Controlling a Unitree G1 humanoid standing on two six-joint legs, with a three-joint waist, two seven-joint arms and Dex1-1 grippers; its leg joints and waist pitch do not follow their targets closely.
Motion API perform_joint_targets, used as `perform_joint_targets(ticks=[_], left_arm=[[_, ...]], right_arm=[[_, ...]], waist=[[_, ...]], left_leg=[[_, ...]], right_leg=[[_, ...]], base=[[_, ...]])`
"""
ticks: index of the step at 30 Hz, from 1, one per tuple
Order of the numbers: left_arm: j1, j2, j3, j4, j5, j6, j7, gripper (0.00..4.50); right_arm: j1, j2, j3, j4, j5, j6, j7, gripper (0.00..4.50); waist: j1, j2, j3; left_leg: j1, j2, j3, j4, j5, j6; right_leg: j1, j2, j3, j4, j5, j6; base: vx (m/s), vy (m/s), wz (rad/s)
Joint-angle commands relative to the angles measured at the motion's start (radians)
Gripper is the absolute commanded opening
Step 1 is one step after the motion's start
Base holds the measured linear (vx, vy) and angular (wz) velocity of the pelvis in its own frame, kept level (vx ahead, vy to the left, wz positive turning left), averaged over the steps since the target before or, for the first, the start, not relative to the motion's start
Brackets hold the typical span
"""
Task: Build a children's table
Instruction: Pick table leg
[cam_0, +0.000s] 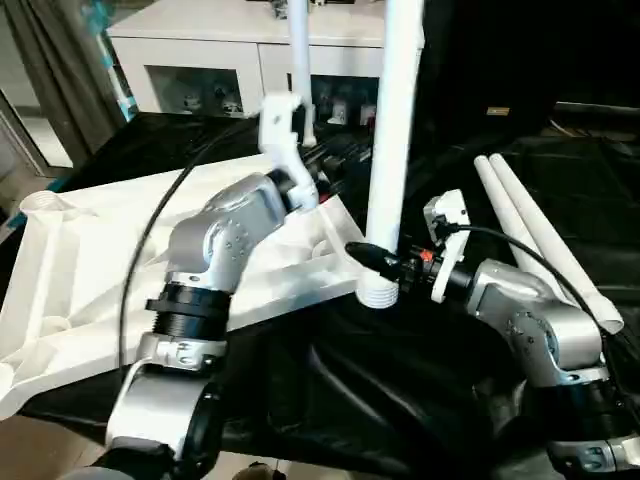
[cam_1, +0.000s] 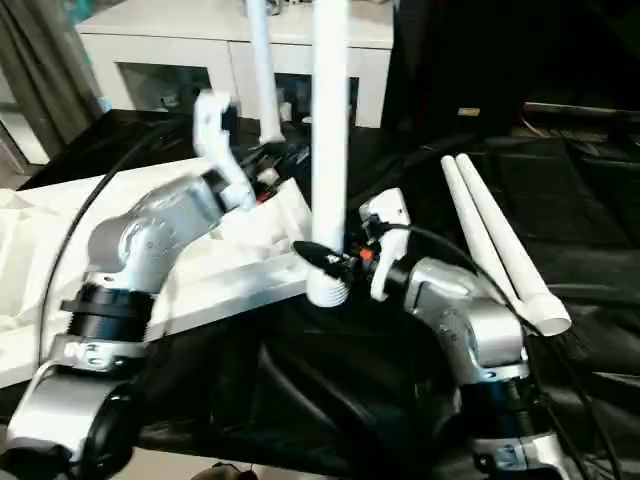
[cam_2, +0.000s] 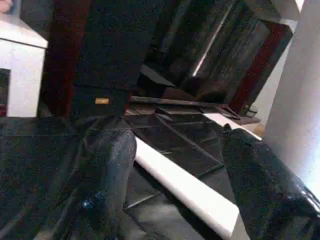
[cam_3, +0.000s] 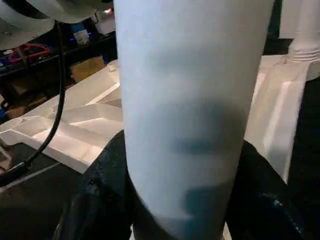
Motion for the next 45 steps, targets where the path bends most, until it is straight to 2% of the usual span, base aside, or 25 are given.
perform_joint_targets(ticks=[1, 5, 9, 11, 14, 16, 17, 18, 19, 21, 23, 24, 26, 28, 29, 31, 32, 33, 36, 39, 43, 45], left_arm=[[-0.020, -0.006, -0.009, -0.007, -0.005, 0.001, -0.017, 3.14], [-0.010, 0.003, -0.015, -0.011, 0.006, 0.001, -0.025, 3.14], [-0.010, 0.019, 0.006, 0.039, 0.049, -0.065, 0.021, 3.14], [-0.014, 0.034, 0.020, 0.076, 0.082, -0.116, 0.043, 3.14], [0.000, 0.076, 0.004, 0.109, 0.116, -0.153, 0.003, 3.14], [0.026, 0.125, -0.049, 0.121, 0.161, -0.182, -0.067, 3.14], [0.043, 0.155, -0.104, 0.117, 0.200, -0.196, -0.112, 3.14], [0.052, 0.172, -0.139, 0.115, 0.225, -0.206, -0.139, 3.14], [0.061, 0.189, -0.175, 0.116, 0.247, -0.216, -0.170, 3.14], [0.072, 0.204, -0.214, 0.121, 0.271, -0.229, -0.203, 3.14], [0.092, 0.225, -0.289, 0.161, 0.325, -0.267, -0.260, 3.14], [0.103, 0.236, -0.335, 0.196, 0.363, -0.303, -0.300, 3.14], [0.110, 0.243, -0.366, 0.231, 0.388, -0.322, -0.336, 3.14], [0.111, 0.246, -0.380, 0.266, 0.400, -0.320, -0.361, 3.14], [0.112, 0.249, -0.385, 0.279, 0.406, -0.321, -0.370, 3.14], [0.109, 0.257, -0.398, 0.314, 0.422, -0.329, -0.388, 3.14], [0.108, 0.261, -0.403, 0.327, 0.428, -0.332, -0.396, 3.14], [0.108, 0.265, -0.408, 0.338, 0.432, -0.335, -0.406, 3.14], [0.103, 0.275, -0.417, 0.374, 0.445, -0.357, -0.421, 2.78], [0.099, 0.277, -0.411, 0.398, 0.450, -0.367, -0.435, 2.51], [0.105, 0.276, -0.399, 0.406, 0.446, -0.343, -0.471, 2.24], [0.109, 0.274, -0.397, 0.407, 0.445, -0.338, -0.477, 1.95]], right_arm=[[-0.006, -0.002, 0.002, -0.013, -0.007, -0.003, -0.010, 1.89], [-0.008, 0.001, 0.008, -0.007, -0.012, -0.008, -0.012, 1.89], [-0.017, 0.009, 0.001, 0.007, -0.021, -0.027, -0.030, 1.89], [-0.031, 0.023, -0.028, 0.033, -0.034, -0.057, -0.073, 1.89], [-0.055, 0.042, -0.087, 0.070, -0.040, -0.100, -0.143, 1.89], [-0.061, 0.038, -0.118, 0.076, -0.040, -0.104, -0.173, 1.89], [-0.054, 0.026, -0.112, 0.069, -0.051, -0.098, -0.174, 1.89], [-0.048, 0.019, -0.105, 0.066, -0.058, -0.096, -0.175, 1.89], [-0.042, 0.011, -0.096, 0.063, -0.070, -0.100, -0.175, 1.89], [-0.032, 0.008, -0.093, 0.062, -0.075, -0.121, -0.168, 1.89], [-0.014, -0.001, -0.089, 0.070, -0.098, -0.149, -0.181, 1.89], [-0.007, -0.003, -0.095, 0.085, -0.112, -0.159, -0.199, 1.89], [0.000, -0.002, -0.107, 0.092, -0.116, -0.164, -0.212, 1.89], [0.010, -0.002, -0.112, 0.081, -0.115, -0.164, -0.216, 1.89], [0.016, -0.003, -0.110, 0.072, -0.114, -0.163, -0.217, 1.89], [0.029, -0.005, -0.106, 0.057, -0.111, -0.157, -0.215, 1.89], [0.035, -0.005, -0.105, 0.050, -0.111, -0.155, -0.214, 1.89], [0.041, -0.006, -0.103, 0.044, -0.110, -0.152, -0.213, 1.89], [0.057, -0.008, -0.098, 0.033, -0.108, -0.142, -0.207, 1.89], [0.065, -0.006, -0.100, 0.027, -0.106, -0.140, -0.209, 1.89], [0.079, -0.006, -0.098, 0.022, -0.107, -0.140, -0.210, 1.89], [0.081, -0.006, -0.098, 0.020, -0.107, -0.139, -0.210, 1.89]], waist=[[0.003, -0.008, -0.081], [0.000, -0.009, -0.078], [0.000, -0.008, -0.078], [-0.003, -0.008, -0.078], [-0.006, -0.008, -0.080], [-0.006, -0.006, -0.079], [-0.007, -0.007, -0.079], [-0.006, -0.004, -0.081], [-0.007, -0.005, -0.082], [-0.006, -0.004, -0.082], [-0.003, -0.001, -0.083], [-0.004, -0.001, -0.081], [-0.009, -0.003, -0.081], [-0.011, 0.002, -0.080], [-0.010, 0.009, -0.080], [-0.015, 0.004, -0.077], [-0.013, 0.015, -0.078], [-0.016, 0.013, -0.077], [-0.015, 0.013, -0.078], [-0.013, 0.022, -0.079], [-0.011, 0.024, -0.079], [-0.011, 0.023, -0.079]], left_leg=[[0.025, 0.038, -0.027, -0.064, -0.207, 0.022], [0.027, 0.040, -0.028, -0.067, -0.227, 0.017], [0.027, 0.040, -0.029, -0.068, -0.233, 0.011], [0.028, 0.039, -0.029, -0.069, -0.241, 0.006], [0.027, 0.037, -0.030, -0.071, -0.239, -0.003], [0.032, 0.040, -0.029, -0.073, -0.243, -0.010], [0.030, 0.040, -0.030, -0.074, -0.239, -0.008], [0.032, 0.042, -0.030, -0.074, -0.232, -0.008], [0.033, 0.042, -0.027, -0.073, -0.223, -0.010], [0.032, 0.042, -0.026, -0.072, -0.213, -0.007], [0.030, 0.042, -0.026, -0.071, -0.204, -0.003], [0.029, 0.040, -0.026, -0.072, -0.211, -0.001], [0.029, 0.041, -0.025, -0.074, -0.232, -0.010], [0.031, 0.039, -0.025, -0.075, -0.255, -0.018], [0.033, 0.039, -0.026, -0.075, -0.258, -0.020], [0.033, 0.039, -0.027, -0.077, -0.284, -0.019], [0.035, 0.040, -0.028, -0.076, -0.290, -0.021], [0.034, 0.039, -0.028, -0.078, -0.299, -0.020], [0.034, 0.039, -0.028, -0.077, -0.295, -0.015], [0.033, 0.041, -0.029, -0.076, -0.281, -0.009], [0.033, 0.042, -0.028, -0.077, -0.280, -0.003], [0.032, 0.042, -0.028, -0.077, -0.281, -0.004]], right_leg=[[0.051, -0.051, 0.033, -0.073, -0.182, -0.209], [0.049, -0.050, 0.032, -0.078, -0.236, -0.194], [0.048, -0.050, 0.033, -0.081, -0.247, -0.180], [0.047, -0.049, 0.032, -0.082, -0.250, -0.175], [0.044, -0.050, 0.032, -0.083, -0.262, -0.165], [0.041, -0.049, 0.034, -0.081, -0.257, -0.163], [0.043, -0.047, 0.034, -0.080, -0.250, -0.163], [0.041, -0.047, 0.035, -0.077, -0.232, -0.160], [0.041, -0.047, 0.037, -0.073, -0.204, -0.170], [0.041, -0.048, 0.037, -0.071, -0.180, -0.181], [0.043, -0.051, 0.038, -0.069, -0.160, -0.193], [0.042, -0.051, 0.038, -0.075, -0.173, -0.187], [0.045, -0.052, 0.039, -0.074, -0.191, -0.188], [0.045, -0.052, 0.039, -0.077, -0.210, -0.187], [0.044, -0.053, 0.039, -0.077, -0.212, -0.188], [0.044, -0.052, 0.038, -0.082, -0.235, -0.191], [0.044, -0.054, 0.038, -0.080, -0.239, -0.192], [0.043, -0.053, 0.037, -0.083, -0.250, -0.189], [0.043, -0.053, 0.038, -0.084, -0.252, -0.191], [0.043, -0.055, 0.037, -0.080, -0.237, -0.202], [0.042, -0.055, 0.037, -0.080, -0.240, -0.208], [0.042, -0.055, 0.038, -0.080, -0.243, -0.208]], base=[[0.000, 0.000, 0.00], [0.000, 0.000, 0.00], [0.000, 0.000, 0.00], [0.000, 0.000, 0.00], [0.000, 0.000, 0.00], [0.000, 0.000, 0.00], [0.000, 0.000, 0.00], [0.000, 0.000, 0.00], [0.000, 0.000, 0.00], [0.000, 0.000, 0.00], [0.000, 0.000, 0.00], [0.000, 0.000, 0.00], [0.000, 0.000, 0.00], [0.000, 0.000, 0.00], [0.000, 0.000, 0.00], [0.000, 0.000, 0.00], [0.000, 0.000, 0.00], [0.000, 0.000, 0.00], [0.000, 0.000, 0.00], [0.000, 0.000, 0.00], [0.000, 0.000, 0.00], [0.000, 0.000, 0.00]])
